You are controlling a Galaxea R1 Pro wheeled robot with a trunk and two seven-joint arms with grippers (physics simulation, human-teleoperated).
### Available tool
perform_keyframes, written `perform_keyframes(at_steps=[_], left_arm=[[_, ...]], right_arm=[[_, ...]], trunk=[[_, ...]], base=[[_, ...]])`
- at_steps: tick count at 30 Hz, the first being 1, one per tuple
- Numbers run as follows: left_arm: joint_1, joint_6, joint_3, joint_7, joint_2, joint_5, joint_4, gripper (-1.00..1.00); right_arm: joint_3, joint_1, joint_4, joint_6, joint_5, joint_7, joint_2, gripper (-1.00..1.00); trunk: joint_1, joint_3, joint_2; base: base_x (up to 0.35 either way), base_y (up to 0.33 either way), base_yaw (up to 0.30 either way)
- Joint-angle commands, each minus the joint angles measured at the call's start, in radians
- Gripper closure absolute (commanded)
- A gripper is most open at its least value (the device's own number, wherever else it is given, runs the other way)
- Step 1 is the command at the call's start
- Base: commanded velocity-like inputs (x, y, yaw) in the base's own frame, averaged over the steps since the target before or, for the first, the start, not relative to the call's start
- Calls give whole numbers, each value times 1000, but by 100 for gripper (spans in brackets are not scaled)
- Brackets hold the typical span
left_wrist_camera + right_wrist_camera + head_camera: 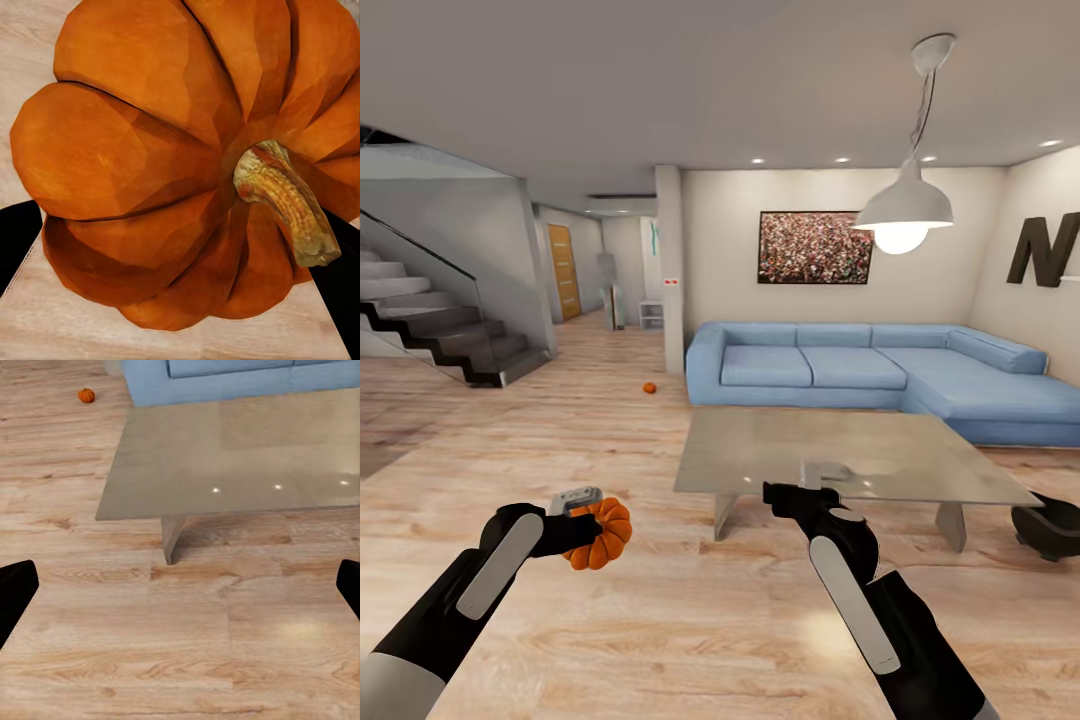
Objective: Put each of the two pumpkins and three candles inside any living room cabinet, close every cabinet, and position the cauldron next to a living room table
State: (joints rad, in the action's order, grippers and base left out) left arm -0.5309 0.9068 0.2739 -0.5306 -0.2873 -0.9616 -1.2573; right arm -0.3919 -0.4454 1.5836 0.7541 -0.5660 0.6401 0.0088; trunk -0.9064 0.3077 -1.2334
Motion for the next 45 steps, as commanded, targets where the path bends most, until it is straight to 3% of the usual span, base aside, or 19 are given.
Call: perform_keyframes(at_steps=[1,34,45], left_arm=[[-1,-1,2,-11,-1,-9,-1,100],[-1,0,2,-3,-1,-11,0,100],[-1,0,2,11,-1,-11,1,100]], right_arm=[[-2,-1,1,2,-9,10,0,-100],[-7,-2,1,2,-9,11,1,-100],[-7,-2,1,2,-9,11,1,-100]], trunk=[[0,1,-1],[0,1,-1],[0,1,-1]], base=[[208,272,1],[214,272,1],[147,302,230]])
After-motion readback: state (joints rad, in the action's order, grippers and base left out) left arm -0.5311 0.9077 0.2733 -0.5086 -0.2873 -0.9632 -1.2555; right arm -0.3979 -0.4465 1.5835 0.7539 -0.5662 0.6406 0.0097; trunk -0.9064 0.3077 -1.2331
